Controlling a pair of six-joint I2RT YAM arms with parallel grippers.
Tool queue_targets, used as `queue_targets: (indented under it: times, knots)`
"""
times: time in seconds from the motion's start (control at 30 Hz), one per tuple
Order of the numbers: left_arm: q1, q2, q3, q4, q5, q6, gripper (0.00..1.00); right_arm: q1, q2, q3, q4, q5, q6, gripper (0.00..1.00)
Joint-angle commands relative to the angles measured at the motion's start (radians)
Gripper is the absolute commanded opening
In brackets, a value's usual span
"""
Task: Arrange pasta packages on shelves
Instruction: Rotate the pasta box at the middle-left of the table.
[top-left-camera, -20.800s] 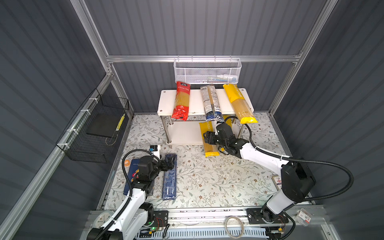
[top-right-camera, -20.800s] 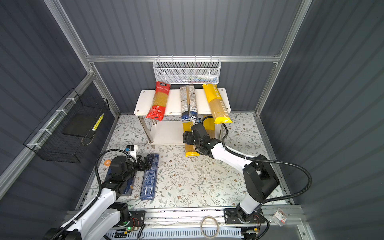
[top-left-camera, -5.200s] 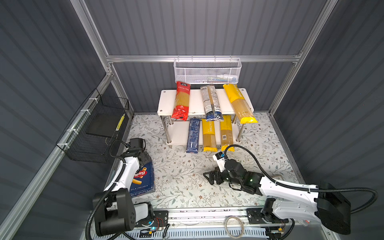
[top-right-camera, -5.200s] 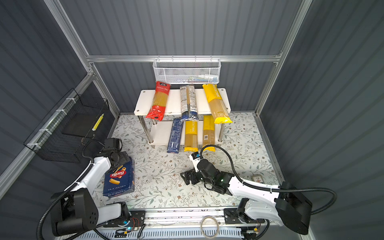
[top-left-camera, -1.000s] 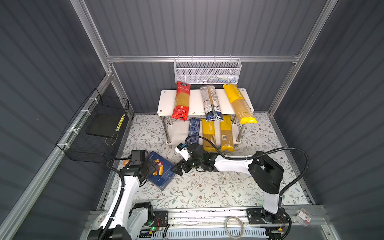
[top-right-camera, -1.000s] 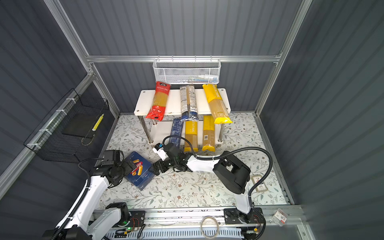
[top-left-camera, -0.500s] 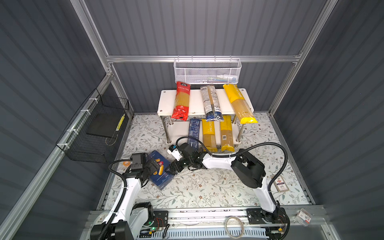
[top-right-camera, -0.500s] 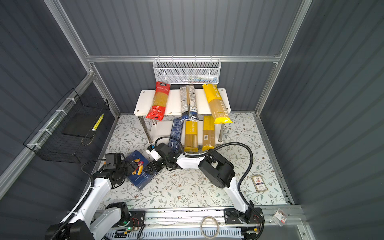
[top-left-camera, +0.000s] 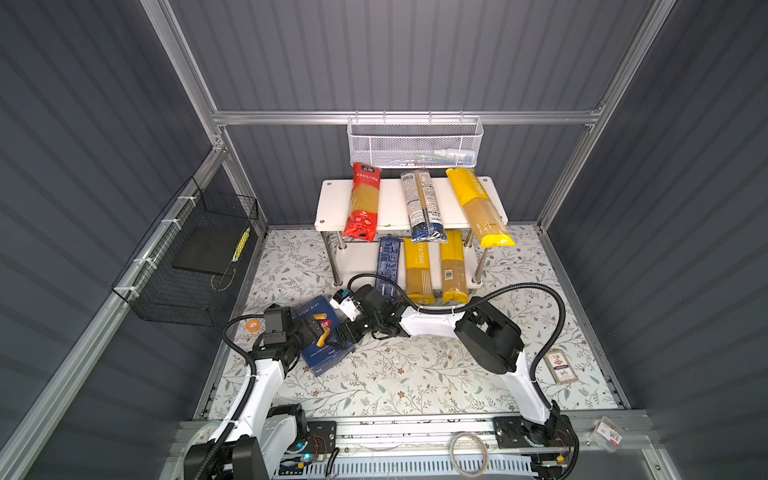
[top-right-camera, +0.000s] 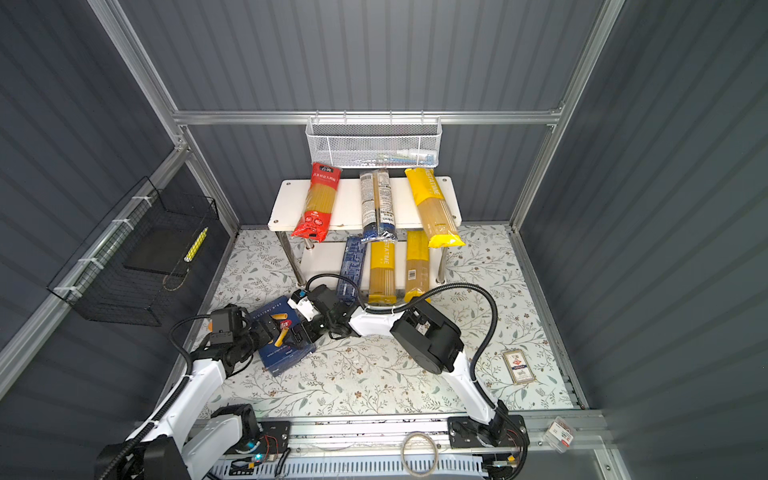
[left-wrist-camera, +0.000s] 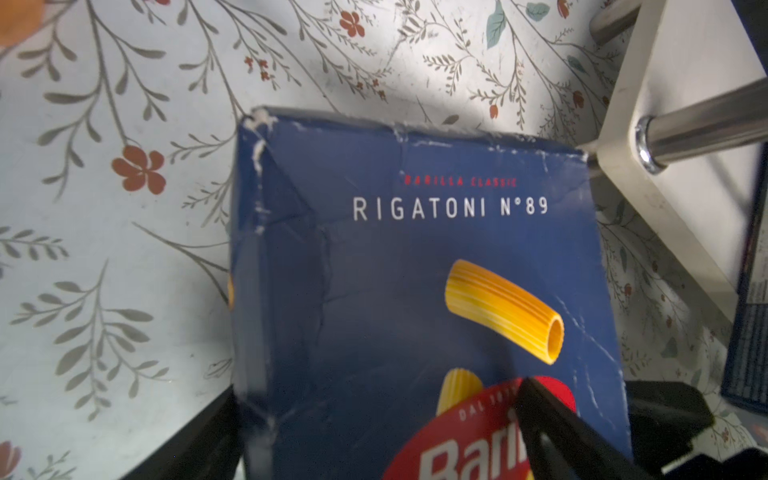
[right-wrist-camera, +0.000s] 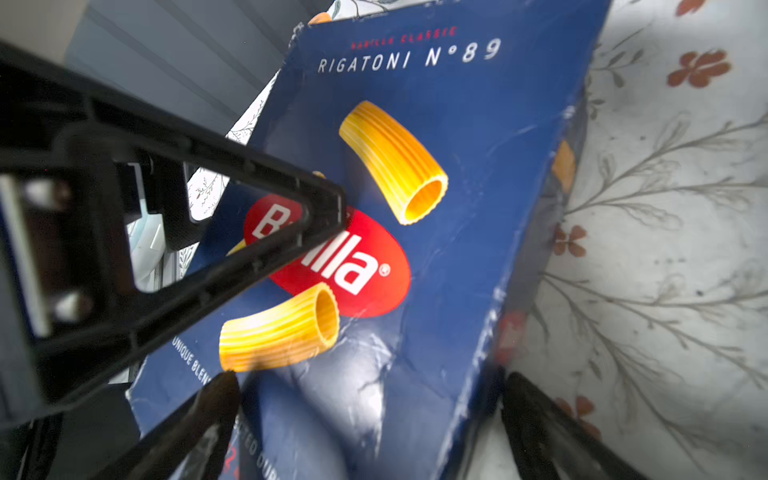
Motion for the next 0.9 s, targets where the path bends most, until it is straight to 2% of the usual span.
queue_targets:
  times: [0.0,0.1,0.2,0.4,0.83,0.87]
  knots:
    - [-0.006,-0.049,-0.026,0.041,0.142,0.024,0.99,0.025,-0.012,-0.005,0.017,-0.021,0.005,0.99]
    - [-0.006,-0.108,-0.066,0.088,0.217,0.042,0.99,0.037,-0.037,-0.037,0.033,-0.009,0.009,0.98]
    - [-0.006,-0.153,-0.08,0.093,0.242,0.054,0.99,0.048,-0.059,-0.061,0.042,0.006,0.01,0.97]
    - [-0.006,-0.173,-0.074,0.101,0.357,0.069,0.99,0.068,-0.124,-0.124,0.078,0.032,0.021,0.95]
    - [-0.009,-0.231,-0.05,0.192,0.498,-0.05,0.99,0.101,-0.264,-0.222,0.118,0.12,0.018,0.95]
    - [-0.011,-0.235,-0.056,0.202,0.506,-0.059,0.99,0.102,-0.27,-0.227,0.121,0.157,0.019,0.95]
